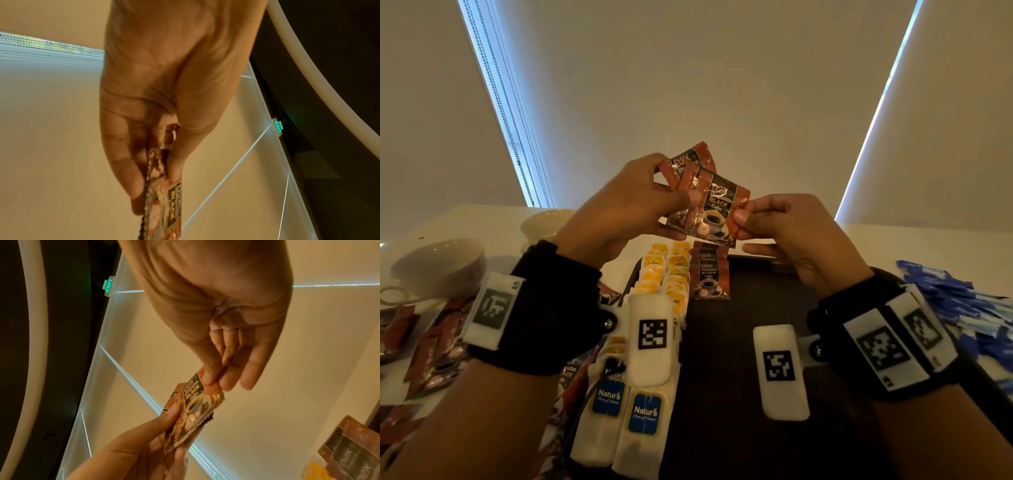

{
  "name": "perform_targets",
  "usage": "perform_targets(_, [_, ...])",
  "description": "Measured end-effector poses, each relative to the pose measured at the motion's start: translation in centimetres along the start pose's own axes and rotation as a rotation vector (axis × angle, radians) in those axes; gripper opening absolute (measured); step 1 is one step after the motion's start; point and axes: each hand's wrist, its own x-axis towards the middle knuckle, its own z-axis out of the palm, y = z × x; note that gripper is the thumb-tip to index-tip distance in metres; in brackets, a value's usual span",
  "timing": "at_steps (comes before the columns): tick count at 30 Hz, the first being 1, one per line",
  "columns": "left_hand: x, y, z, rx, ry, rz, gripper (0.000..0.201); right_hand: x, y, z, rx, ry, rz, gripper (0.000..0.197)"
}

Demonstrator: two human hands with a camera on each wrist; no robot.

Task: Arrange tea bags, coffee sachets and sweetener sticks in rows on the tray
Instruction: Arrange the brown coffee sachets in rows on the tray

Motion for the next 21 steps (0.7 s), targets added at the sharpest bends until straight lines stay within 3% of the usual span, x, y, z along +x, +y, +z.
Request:
perform_targets(7, [0.1, 0.1, -1.3, -0.036, 0.14, 0.034, 0.033, 0.4, 0.1, -1.8, -0.059, 0.03, 0.031, 0.004])
perform_targets(10, [0.1, 0.3, -1.8, -0.05, 0.176, 0.056, 0.037, 0.6, 1.3, -1.6, -0.165, 0.007, 0.133, 0.008])
perform_targets(16, [0.0, 0.5, -1.6, -0.064, 0.152, 0.083, 0.032, 1.1, 3.3, -0.2, -0.482, -0.173, 0.41, 0.004])
perform_targets(21, [-0.1, 0.8, -1.8, -0.054, 0.16, 0.094, 0.038, 1.6, 3.7, 0.7, -0.551, -0.207, 0.496, 0.007])
